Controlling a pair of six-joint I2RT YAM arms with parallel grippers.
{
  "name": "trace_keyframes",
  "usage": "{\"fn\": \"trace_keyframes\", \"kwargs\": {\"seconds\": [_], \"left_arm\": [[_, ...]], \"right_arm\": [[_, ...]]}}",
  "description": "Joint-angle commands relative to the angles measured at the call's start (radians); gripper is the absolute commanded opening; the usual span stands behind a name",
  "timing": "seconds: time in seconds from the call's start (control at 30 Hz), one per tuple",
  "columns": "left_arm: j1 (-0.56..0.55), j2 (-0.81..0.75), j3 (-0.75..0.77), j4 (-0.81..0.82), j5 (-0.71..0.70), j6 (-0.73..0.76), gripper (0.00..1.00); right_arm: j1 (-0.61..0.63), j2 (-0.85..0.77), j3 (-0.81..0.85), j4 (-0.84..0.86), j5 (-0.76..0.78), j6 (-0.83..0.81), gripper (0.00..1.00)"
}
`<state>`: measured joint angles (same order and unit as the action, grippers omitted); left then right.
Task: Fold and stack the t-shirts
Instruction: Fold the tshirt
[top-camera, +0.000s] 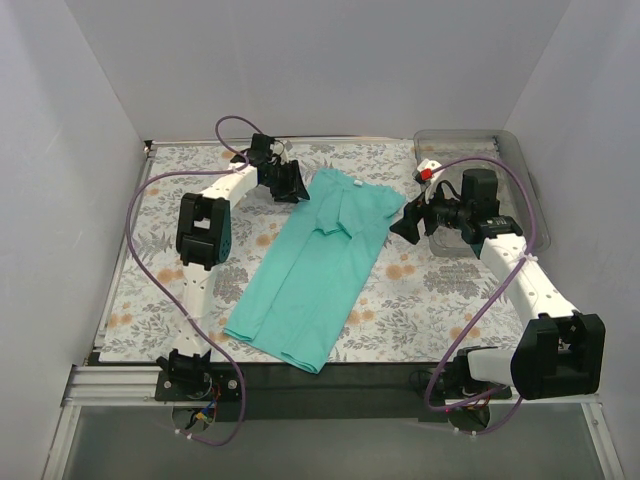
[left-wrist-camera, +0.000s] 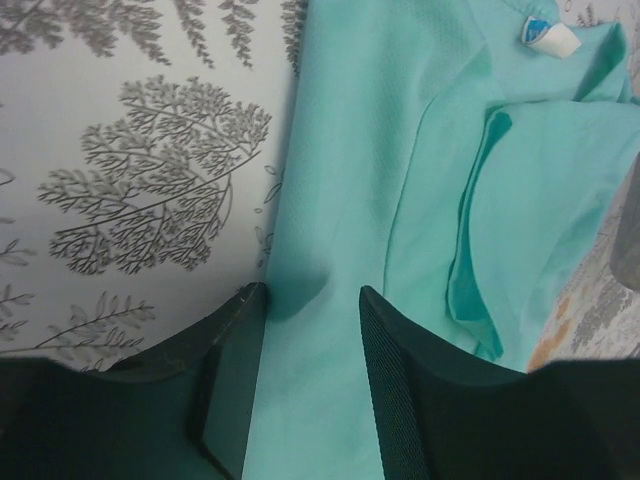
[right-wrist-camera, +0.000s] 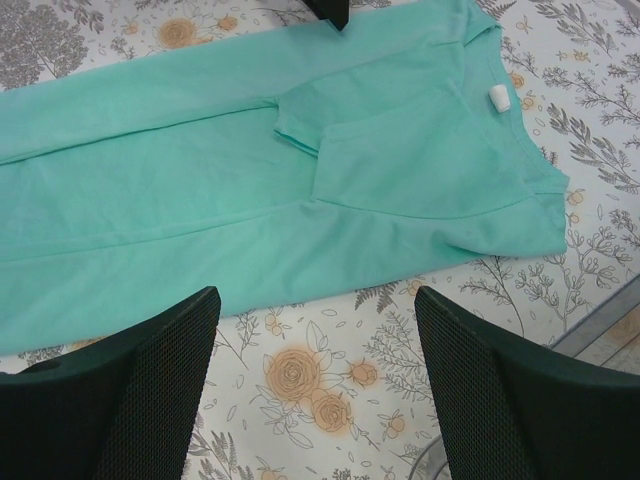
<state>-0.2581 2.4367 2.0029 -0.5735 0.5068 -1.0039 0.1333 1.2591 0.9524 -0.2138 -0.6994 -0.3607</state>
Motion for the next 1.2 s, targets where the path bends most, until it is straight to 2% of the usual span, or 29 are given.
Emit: {"fn": "trace_keyframes", "kwargs": {"seconds": [0.0,0.03,0.07,0.17,0.2,0.23,0.4,0.53,0.7,0.87,0.9,1.03,1.13,1.17], "left_arm": [[-0.027,0.048,0.043,-0.078,-0.010,0.030,0.40],[-0.032,0.056,0.056,-0.095,-0.022,0.031,0.38],[-0.033,0.068,0.072,-0.101,-0.027,0.033,0.30],[-0.033,0.078,0.091,-0.120,-0.076,0.031,0.16],[-0.033,0.076,0.092,-0.123,-0.086,0.030,0.03],[-0.032,0.074,0.094,-0.126,-0.124,0.027,0.00],[0.000,0.035,0.071,-0.111,-0.180,-0.016,0.00],[0.072,-0.037,-0.039,-0.049,-0.205,-0.077,0.00],[0.192,-0.140,-0.246,0.014,-0.220,-0.139,0.00],[0.257,-0.287,-0.469,0.116,-0.254,-0.225,0.00],[0.310,-0.310,-0.539,0.151,-0.258,-0.237,0.00],[0.361,-0.381,-0.662,0.240,-0.275,-0.315,0.00],[0.373,-0.372,-0.644,0.259,-0.240,-0.319,0.00],[0.372,-0.364,-0.632,0.253,-0.216,-0.308,0.03]], "right_arm": [[-0.004,-0.015,-0.003,0.045,-0.032,0.023,0.71],[-0.004,-0.015,-0.004,0.047,-0.032,0.023,0.71],[-0.006,-0.015,-0.006,0.047,-0.032,0.022,0.71],[-0.008,-0.020,-0.012,0.048,-0.032,0.020,0.71],[-0.009,-0.021,-0.015,0.048,-0.031,0.020,0.71],[-0.009,-0.023,-0.015,0.048,-0.031,0.020,0.71],[-0.009,-0.020,-0.020,0.047,-0.025,0.013,0.71],[-0.009,-0.009,-0.021,0.045,-0.012,0.011,0.71],[-0.009,0.016,-0.018,0.040,-0.009,0.005,0.71],[-0.008,0.055,-0.009,0.030,-0.020,-0.007,0.71],[-0.005,0.063,-0.004,0.024,-0.022,-0.011,0.71],[0.020,0.098,0.008,-0.005,-0.015,-0.035,0.71],[0.074,0.140,0.028,-0.057,-0.009,-0.102,0.71],[0.116,0.151,0.035,-0.108,-0.015,-0.165,0.71]]}}
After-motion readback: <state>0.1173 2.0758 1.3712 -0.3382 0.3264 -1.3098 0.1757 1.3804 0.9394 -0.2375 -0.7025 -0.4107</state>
